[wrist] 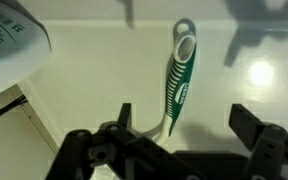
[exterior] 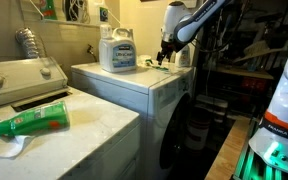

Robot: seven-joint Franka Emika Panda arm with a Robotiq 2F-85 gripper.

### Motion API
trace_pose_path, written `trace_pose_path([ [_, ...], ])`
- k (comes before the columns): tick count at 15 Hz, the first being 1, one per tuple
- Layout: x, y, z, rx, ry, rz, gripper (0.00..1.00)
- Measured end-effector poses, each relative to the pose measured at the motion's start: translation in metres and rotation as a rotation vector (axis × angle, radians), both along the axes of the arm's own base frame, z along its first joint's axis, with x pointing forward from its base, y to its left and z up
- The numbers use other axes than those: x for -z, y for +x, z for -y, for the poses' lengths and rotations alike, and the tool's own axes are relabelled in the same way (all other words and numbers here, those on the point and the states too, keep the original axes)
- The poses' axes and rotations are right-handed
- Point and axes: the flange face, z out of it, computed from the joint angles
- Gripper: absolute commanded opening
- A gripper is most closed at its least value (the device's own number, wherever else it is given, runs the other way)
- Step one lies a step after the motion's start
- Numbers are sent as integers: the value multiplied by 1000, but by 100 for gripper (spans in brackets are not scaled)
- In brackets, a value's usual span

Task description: Use the brush to scrub the top of the washing machine.

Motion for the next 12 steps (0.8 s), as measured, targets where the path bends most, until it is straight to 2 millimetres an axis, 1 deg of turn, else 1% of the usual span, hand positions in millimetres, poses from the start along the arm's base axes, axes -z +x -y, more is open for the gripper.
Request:
trace_pose_path([
  [2,12,3,-4,0,-19,-9,100],
  [4,23,6,-3,6,-32,-19,100],
  [6,31,9,1,12,-39,-29,81],
  [7,34,11,2,14,-40,-33,69],
  [8,36,13,3,16,-40,-36,59],
  [11,37,19,3,14,-43,-33,36],
  [12,36,21,3,13,-43,-31,31],
])
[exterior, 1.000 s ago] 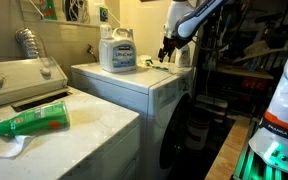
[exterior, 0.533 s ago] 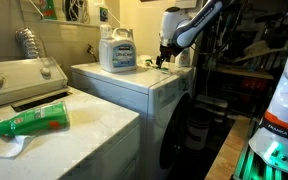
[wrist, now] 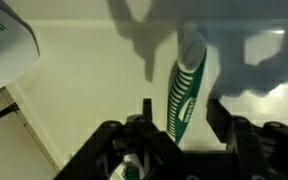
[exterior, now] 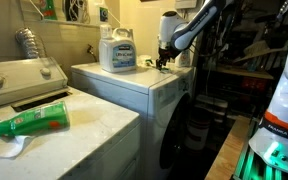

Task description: Use the brush to scrub the top of the washing machine.

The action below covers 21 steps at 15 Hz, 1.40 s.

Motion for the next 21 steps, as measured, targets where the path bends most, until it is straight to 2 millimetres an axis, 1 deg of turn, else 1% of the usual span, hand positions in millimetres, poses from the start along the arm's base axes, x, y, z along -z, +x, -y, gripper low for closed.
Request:
trace_pose_path([
  [3,1,5,-1,-3,-2,1,26],
  [4,2,6,-1,-2,-3,0,29],
  [5,2,8,1,1,-4,0,24],
  [6,3,9,3,5,-4,-1,7],
  [10,1,12,11,23,0,7,7],
  [12,-8,13,12,43,24,24,7],
  [14,-30,11,15,69,69,58,7],
  [16,-60,4,18,84,118,103,7],
  [18,-92,-9,22,91,203,157,7],
  [19,-104,-17,23,88,250,182,7],
  [21,-121,-33,26,76,342,225,7],
])
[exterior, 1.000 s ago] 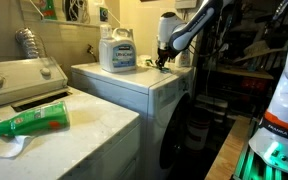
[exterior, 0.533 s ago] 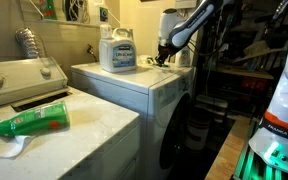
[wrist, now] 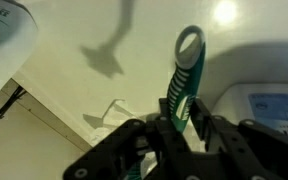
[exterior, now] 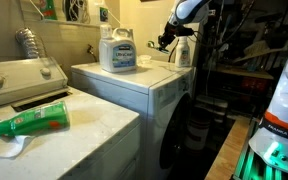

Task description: Use the brush to scrub the top of the washing machine.

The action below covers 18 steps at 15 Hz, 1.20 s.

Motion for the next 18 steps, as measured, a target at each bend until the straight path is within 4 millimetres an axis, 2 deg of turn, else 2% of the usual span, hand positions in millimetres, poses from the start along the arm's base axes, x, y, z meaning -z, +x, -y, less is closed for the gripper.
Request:
trace_pose_path([
  [3,-19,-19,12,-25,141,58,7],
  [7,-31,-38,54,-48,334,143,7],
  [9,-25,-45,75,-62,438,166,7],
  [11,-12,-49,87,-89,546,170,7],
  [18,35,-45,84,-217,972,88,7],
])
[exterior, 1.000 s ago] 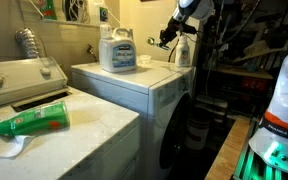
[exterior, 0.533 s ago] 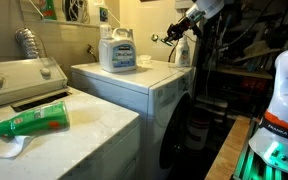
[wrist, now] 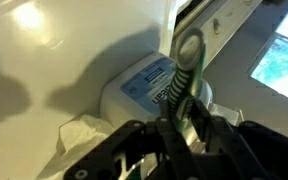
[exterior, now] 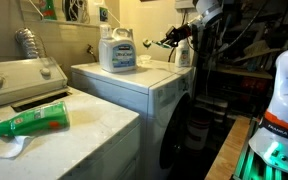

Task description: Use the brush to scrub the top of the washing machine.

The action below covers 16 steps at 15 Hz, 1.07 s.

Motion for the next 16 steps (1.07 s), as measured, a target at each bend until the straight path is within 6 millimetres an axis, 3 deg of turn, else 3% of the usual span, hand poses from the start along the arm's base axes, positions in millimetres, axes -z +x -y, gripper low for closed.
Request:
trace_pose_path([
  [4,39,4,11,-55,149,-102,7],
  [10,105,26,30,-19,149,-229,7],
  [16,122,50,26,-37,136,-241,7],
])
